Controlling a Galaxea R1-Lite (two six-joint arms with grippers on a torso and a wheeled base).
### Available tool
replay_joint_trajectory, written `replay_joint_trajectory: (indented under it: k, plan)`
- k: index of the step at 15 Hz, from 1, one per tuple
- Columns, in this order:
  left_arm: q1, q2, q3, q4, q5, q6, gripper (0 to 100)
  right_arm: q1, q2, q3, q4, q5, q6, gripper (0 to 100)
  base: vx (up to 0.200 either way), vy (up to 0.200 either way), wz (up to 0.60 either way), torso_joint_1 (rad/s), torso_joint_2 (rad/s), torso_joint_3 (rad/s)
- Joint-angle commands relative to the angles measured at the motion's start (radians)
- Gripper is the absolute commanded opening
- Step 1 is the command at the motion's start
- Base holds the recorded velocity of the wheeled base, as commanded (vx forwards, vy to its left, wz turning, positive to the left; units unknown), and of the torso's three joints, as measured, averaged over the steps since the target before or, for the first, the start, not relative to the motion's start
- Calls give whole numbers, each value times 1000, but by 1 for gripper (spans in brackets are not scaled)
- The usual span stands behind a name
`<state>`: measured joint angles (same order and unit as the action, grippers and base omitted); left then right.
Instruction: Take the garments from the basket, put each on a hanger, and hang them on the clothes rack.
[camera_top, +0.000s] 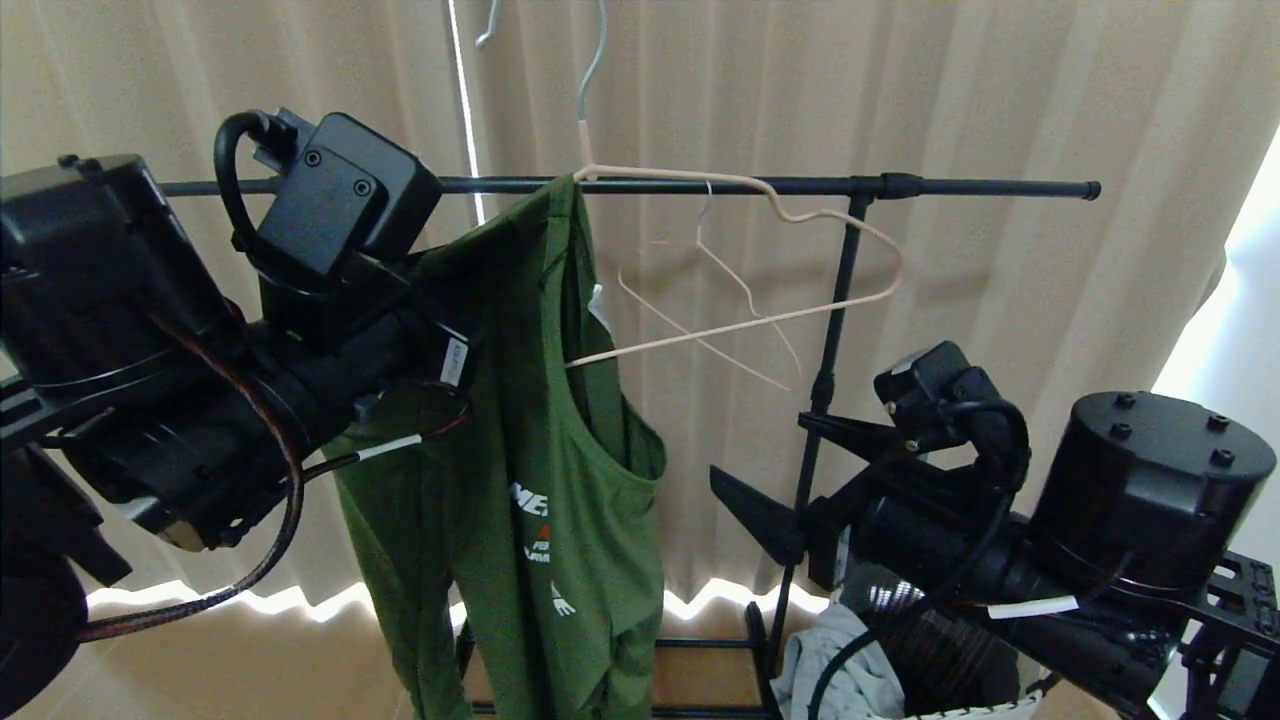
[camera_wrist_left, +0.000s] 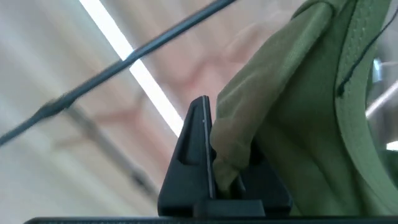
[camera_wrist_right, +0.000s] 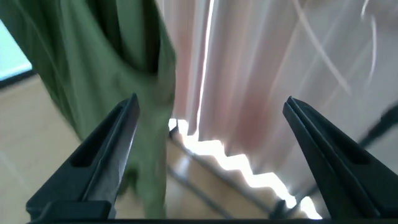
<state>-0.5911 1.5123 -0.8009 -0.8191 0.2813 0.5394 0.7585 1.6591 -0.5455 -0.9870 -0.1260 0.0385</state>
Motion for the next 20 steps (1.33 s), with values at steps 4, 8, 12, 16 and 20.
replay_joint_trajectory:
  k: [4, 8, 12, 16, 20]
  plan:
    - [-35, -3, 2, -11, -50, -9, 0, 1, 120, -50, -71, -3, -5, 100, 0, 0, 0, 0, 0, 0]
    - [-70, -1, 8, -29, -57, -33, 0, 1, 139, -71, -70, -3, -6, 100, 0, 0, 0, 0, 0, 0]
    - [-64, -1, 3, -32, -56, -32, 0, -4, 159, -36, -62, -7, -14, 100, 0, 0, 0, 0, 0, 0]
    - [-15, 0, 5, -32, -54, -33, 0, -128, 120, 67, -62, -29, -104, 100, 0, 0, 0, 0, 0, 0]
    - [11, -1, 52, -31, -54, -13, 0, -280, 60, 93, -59, -43, -138, 100, 0, 0, 0, 0, 0, 0]
